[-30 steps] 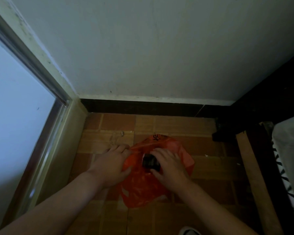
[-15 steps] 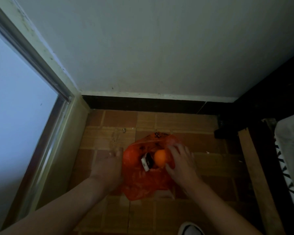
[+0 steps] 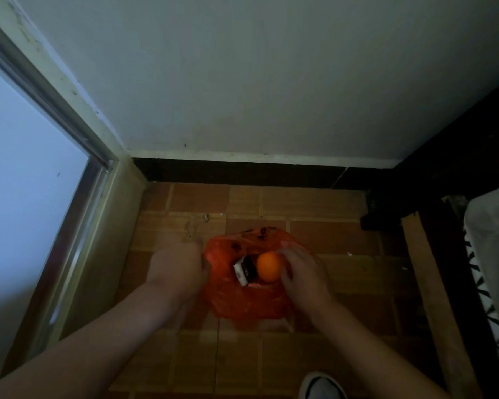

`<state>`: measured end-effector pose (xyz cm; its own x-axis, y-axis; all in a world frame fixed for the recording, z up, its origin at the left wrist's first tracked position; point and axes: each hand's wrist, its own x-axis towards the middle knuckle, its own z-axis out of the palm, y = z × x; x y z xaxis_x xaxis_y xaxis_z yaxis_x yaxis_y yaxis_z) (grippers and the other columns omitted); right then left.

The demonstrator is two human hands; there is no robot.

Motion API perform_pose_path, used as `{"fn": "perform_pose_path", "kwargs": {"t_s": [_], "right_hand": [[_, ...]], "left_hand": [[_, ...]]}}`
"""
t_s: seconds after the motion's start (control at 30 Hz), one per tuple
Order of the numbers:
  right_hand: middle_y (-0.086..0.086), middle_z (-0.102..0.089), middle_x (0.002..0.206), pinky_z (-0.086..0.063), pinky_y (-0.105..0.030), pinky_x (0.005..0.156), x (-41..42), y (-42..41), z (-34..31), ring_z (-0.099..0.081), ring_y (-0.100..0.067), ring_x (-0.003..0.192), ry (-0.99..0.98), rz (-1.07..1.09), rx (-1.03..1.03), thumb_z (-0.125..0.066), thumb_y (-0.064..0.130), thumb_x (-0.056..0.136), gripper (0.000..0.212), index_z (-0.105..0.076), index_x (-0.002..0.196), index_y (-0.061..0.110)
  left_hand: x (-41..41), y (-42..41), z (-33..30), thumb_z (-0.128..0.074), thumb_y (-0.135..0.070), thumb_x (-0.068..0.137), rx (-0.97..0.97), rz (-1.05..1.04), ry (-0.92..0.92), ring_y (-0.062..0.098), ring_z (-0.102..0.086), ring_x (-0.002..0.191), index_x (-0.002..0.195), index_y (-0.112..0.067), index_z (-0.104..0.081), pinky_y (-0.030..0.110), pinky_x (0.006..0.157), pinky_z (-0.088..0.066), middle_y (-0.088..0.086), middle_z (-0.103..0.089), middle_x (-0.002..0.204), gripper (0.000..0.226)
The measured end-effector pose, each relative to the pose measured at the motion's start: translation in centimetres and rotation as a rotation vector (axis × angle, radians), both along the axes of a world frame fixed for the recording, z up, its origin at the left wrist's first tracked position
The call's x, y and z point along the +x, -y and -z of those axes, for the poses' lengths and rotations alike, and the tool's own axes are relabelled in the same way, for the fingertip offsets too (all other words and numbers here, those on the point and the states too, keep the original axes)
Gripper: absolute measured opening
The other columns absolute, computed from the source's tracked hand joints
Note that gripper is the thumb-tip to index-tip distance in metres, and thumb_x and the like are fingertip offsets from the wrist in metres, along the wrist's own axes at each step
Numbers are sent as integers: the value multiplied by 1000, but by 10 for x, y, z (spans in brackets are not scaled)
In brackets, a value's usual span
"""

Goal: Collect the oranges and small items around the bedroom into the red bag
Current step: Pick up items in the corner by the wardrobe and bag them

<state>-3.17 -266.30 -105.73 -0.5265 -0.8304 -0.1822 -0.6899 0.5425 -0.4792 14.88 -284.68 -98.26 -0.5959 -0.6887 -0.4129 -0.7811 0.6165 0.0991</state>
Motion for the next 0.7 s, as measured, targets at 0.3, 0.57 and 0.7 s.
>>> {"fn": "perform_pose_path", "kwargs": {"t_s": [0.3, 0.57, 0.7], "right_hand": [[5, -67, 113, -56, -29, 89, -16, 20, -53, -63, -6, 104, 52, 145, -524, -62, 9, 100, 21, -70, 119, 14], [16, -50, 133, -54, -30, 95, -20, 23, -57, -56, -6, 119, 130, 136, -208, -81, 40, 81, 73, -46, 145, 35], [10, -57, 128, -56, -36, 98, -21, 10, -43, -59, -12, 116, 153, 148, -193, -68, 5, 84, 59, -59, 138, 27]], "left_hand": [[-27, 4, -37, -53, -36, 104, -124, -6, -465, 0, -40, 49, 99, -30, -55, 18, 43, -23, -13, -54, 66, 8], [-51, -7, -40, -65, -30, 97, -40, 60, -562, 14, -65, 80, 110, -29, -65, 19, 55, -33, -13, -62, 90, 13], [-55, -10, -30, -68, -25, 95, 31, 66, -514, 16, -64, 95, 112, -30, -67, 26, 72, -43, -9, -64, 107, 18]]}}
